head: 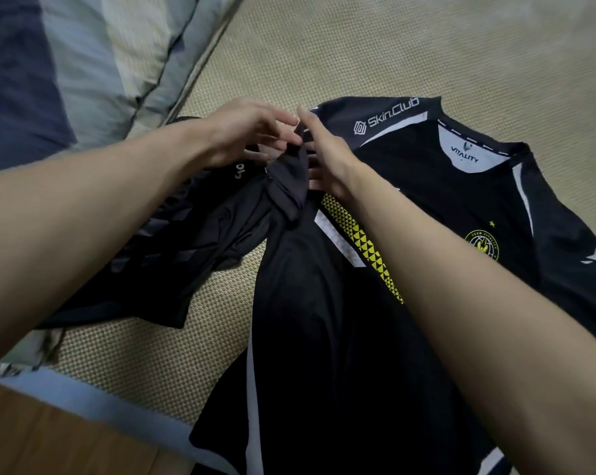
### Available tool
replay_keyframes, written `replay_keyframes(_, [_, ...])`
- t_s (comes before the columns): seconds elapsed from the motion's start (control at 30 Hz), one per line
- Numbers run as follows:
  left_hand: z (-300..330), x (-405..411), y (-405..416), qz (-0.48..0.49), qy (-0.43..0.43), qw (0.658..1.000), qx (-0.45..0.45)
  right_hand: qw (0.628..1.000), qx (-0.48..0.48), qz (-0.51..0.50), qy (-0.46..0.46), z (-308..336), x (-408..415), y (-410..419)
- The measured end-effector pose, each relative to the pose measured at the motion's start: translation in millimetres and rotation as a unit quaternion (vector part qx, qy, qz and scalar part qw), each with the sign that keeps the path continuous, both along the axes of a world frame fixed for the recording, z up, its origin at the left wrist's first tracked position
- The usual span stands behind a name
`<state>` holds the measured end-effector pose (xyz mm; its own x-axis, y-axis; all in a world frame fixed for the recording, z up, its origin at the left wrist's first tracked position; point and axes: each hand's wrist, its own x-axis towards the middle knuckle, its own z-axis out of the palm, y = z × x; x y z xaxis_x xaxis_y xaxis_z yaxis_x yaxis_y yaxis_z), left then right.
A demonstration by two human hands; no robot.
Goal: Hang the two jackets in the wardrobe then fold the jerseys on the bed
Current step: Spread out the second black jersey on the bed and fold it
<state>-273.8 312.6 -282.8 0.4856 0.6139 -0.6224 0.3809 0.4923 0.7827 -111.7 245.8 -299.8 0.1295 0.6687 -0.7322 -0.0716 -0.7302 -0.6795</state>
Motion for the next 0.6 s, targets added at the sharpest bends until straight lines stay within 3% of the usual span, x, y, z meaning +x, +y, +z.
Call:
replay_keyframes(0.1, [-24.5,2.8,-0.3,0.005,0.117,0.988,0.105,0.998,0.024,-0.017,-0.054,-7.1,-3.6,8.8])
replay_keyframes(0.17, [-30.9,4.9,-0.4,-0.016,0.137,0.988,0.073,0.998,0.023,-0.041,-0.029,-8.9,-4.6,9.6])
replay_keyframes(0.27, [-24.4,10.4,2.4,-0.033,0.132,0.990,-0.026,0.989,0.003,-0.113,0.095,-12.0,-1.0,6.0])
replay_keyframes(0.47, [-16.2,12.6,10.3,-0.148,0.164,0.965,-0.141,0.959,-0.030,-0.181,0.217,-14.0,1.3,-6.2])
replay_keyframes(0.53, [-16.4,17.6,4.4,-0.143,0.139,0.968,-0.154,0.942,-0.029,-0.209,0.262,-10.7,0.3,-8.7])
replay_keyframes(0.6, [-23.5,24.1,0.8,-0.099,0.121,0.982,-0.104,0.936,-0.029,-0.216,0.275,-10.0,1.5,-9.7])
